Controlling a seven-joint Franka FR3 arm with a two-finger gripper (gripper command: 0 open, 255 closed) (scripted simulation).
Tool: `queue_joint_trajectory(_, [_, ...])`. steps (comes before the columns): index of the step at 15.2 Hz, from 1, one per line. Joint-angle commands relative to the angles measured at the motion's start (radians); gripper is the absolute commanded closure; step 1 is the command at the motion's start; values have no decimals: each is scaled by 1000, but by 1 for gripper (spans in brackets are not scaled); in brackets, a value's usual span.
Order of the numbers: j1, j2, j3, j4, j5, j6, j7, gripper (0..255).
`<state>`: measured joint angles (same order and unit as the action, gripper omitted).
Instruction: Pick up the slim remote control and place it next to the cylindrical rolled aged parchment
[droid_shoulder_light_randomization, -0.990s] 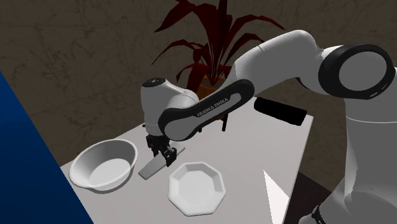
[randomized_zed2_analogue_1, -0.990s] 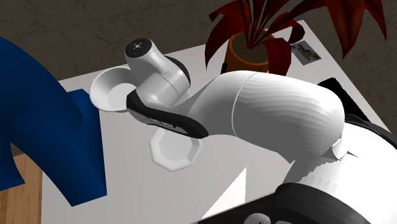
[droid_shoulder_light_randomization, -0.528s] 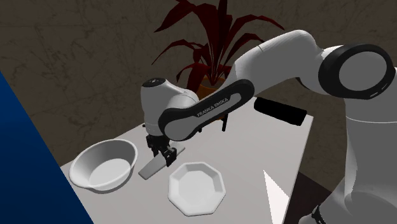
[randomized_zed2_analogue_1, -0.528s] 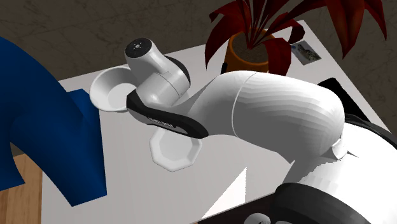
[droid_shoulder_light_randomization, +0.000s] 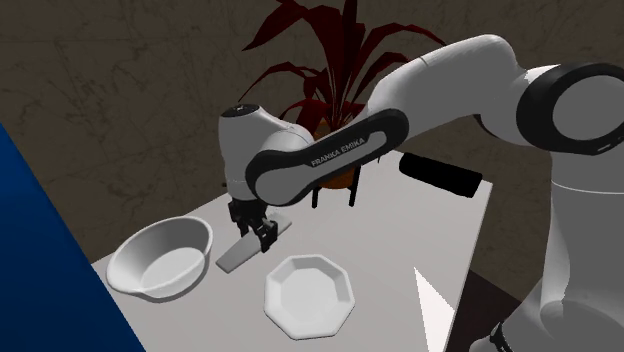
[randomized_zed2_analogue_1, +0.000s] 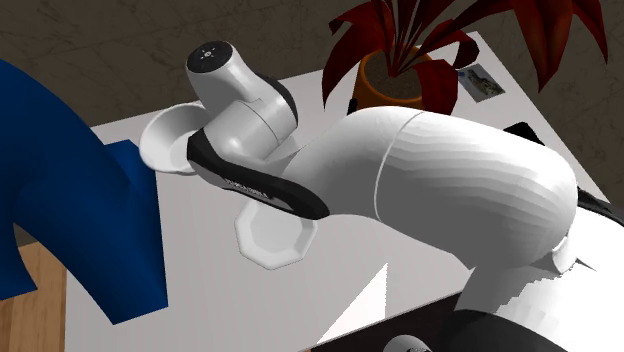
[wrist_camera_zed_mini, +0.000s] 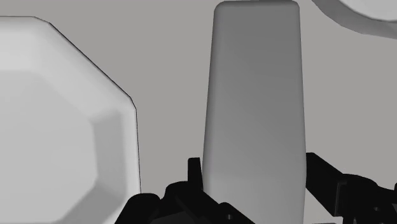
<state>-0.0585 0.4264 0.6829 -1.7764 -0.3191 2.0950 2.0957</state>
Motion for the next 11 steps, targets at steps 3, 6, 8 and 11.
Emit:
queue_joint_trajectory(3, [-5,-22,11,29,19,-43,-14,255])
queue_joint_trajectory(6, [-9,-38,18,50,33,-76,-23,255])
queue_joint_trajectory(8, [-11,-47,22,65,41,-98,-29,255])
queue_joint_trajectory(11, [-13,-60,27,90,53,-133,-36,255])
